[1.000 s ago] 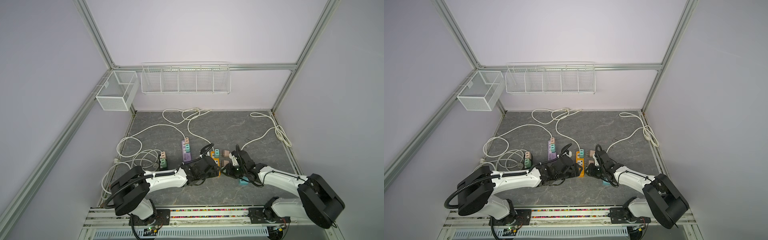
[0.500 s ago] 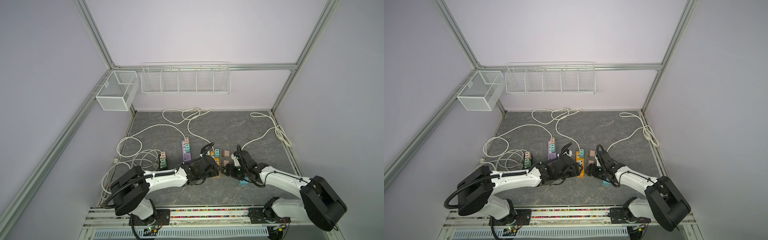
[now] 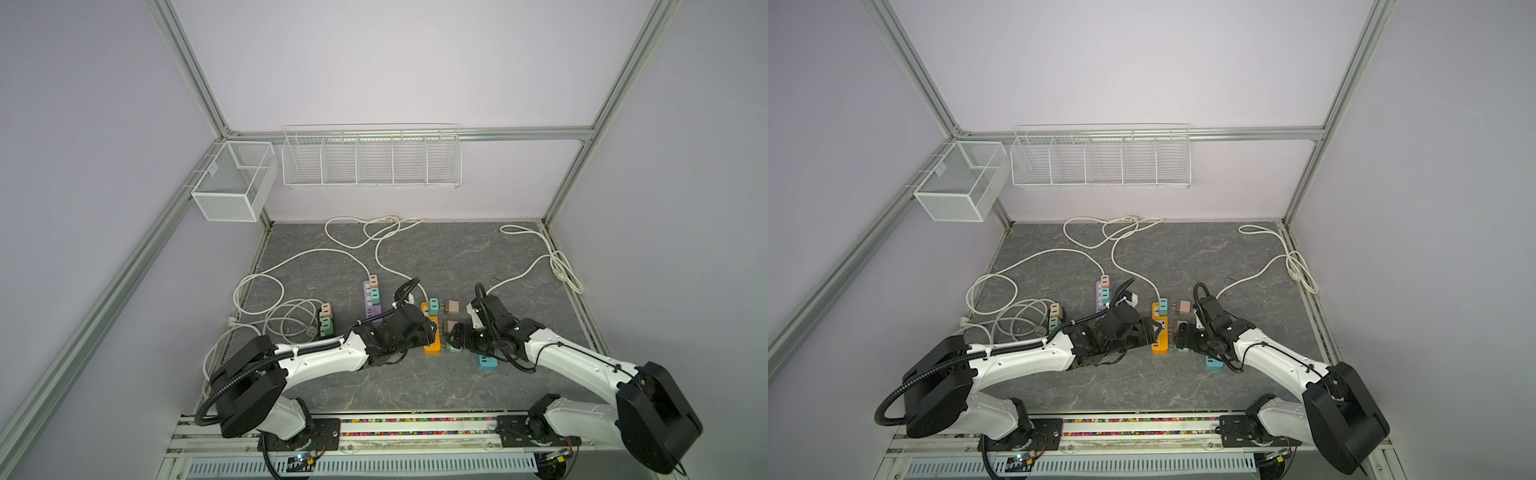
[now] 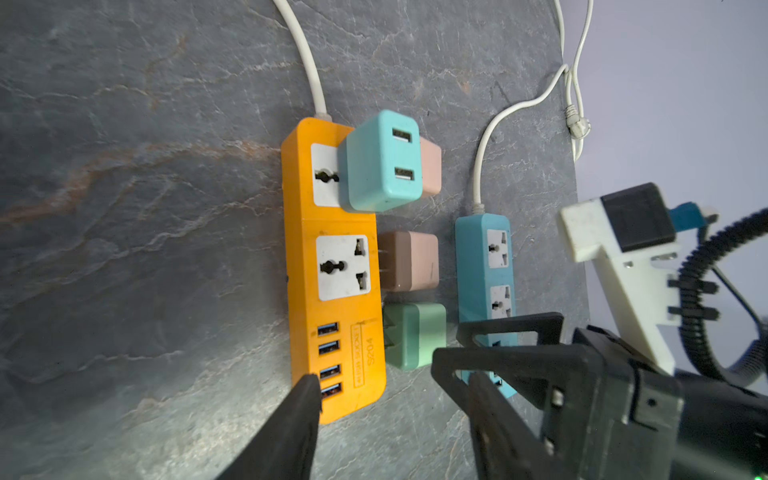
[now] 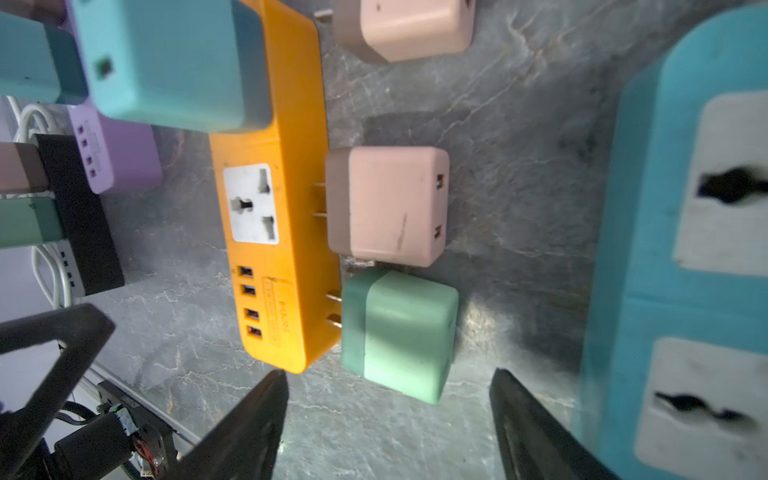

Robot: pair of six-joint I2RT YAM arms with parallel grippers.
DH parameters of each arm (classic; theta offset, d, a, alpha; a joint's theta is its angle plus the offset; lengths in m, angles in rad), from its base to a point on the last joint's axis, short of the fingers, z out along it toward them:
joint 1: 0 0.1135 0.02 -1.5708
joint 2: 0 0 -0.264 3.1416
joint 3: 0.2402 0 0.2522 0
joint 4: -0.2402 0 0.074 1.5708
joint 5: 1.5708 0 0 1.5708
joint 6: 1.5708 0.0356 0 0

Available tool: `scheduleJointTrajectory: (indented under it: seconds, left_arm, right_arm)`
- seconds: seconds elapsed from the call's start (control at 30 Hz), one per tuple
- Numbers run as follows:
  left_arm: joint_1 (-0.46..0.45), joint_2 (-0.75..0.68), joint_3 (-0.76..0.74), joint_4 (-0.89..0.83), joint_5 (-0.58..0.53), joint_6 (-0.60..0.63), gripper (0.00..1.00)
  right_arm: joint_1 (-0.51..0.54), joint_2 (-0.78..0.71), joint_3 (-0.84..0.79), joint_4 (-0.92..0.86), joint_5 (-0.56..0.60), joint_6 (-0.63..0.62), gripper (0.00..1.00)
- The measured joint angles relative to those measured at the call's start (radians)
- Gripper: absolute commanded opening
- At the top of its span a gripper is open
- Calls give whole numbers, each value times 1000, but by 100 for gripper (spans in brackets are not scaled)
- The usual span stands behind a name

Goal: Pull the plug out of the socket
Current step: 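Move right gripper onto teal plug on orange strip while left gripper pins strip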

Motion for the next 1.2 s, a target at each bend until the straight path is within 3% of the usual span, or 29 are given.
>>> scheduleJointTrajectory:
  seconds: [0.37,0.67,1.2]
  left_arm:
    - [69,-6,-6,3,16,29,59]
    - [117,76,4,24,57,48,58]
    - [129,210,13,135,103,19,55]
  right_arm:
    - [28,10,203,-157,136,-85,86]
    - [103,185,425,-242,256,-128,84]
    - [143,444,623,-276,322,-137,68]
